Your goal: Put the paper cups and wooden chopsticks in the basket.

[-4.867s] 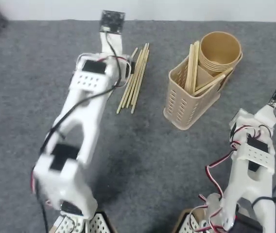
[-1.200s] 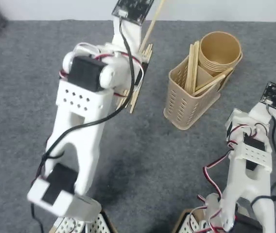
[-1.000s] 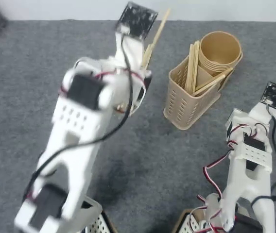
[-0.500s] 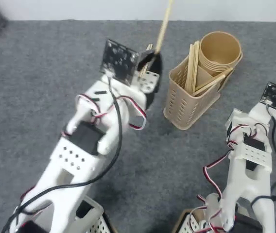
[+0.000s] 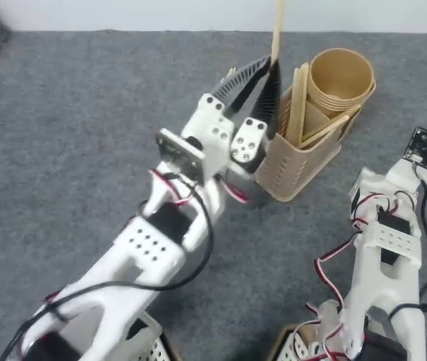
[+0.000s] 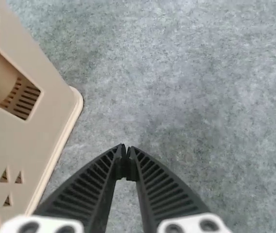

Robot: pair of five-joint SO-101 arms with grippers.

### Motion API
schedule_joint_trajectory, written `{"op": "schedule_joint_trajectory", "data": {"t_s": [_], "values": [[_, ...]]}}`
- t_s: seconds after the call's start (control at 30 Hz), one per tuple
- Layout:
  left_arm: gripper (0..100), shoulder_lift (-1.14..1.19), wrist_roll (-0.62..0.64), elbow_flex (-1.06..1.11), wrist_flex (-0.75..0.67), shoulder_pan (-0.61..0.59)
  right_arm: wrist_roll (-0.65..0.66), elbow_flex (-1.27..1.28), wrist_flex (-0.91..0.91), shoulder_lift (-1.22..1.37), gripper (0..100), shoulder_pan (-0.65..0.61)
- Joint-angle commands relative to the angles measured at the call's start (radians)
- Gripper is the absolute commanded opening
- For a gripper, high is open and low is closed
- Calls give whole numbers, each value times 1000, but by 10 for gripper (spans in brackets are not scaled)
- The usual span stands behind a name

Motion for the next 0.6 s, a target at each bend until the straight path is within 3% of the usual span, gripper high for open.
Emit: {"op": "schedule_joint_trajectory", "data": {"t_s": [0.0,0.17,0.33,0.57], "values": [[12,264,2,-125,-132,11,12,-6,-25,-15,12,-7],[19,539,2,-303,-133,21,12,-6,-28,-15,12,-5],[85,505,2,-271,-95,34,12,-6,-28,-15,12,-5],[94,253,2,-243,307,60,12,-6,-27,-15,12,-7]]}}
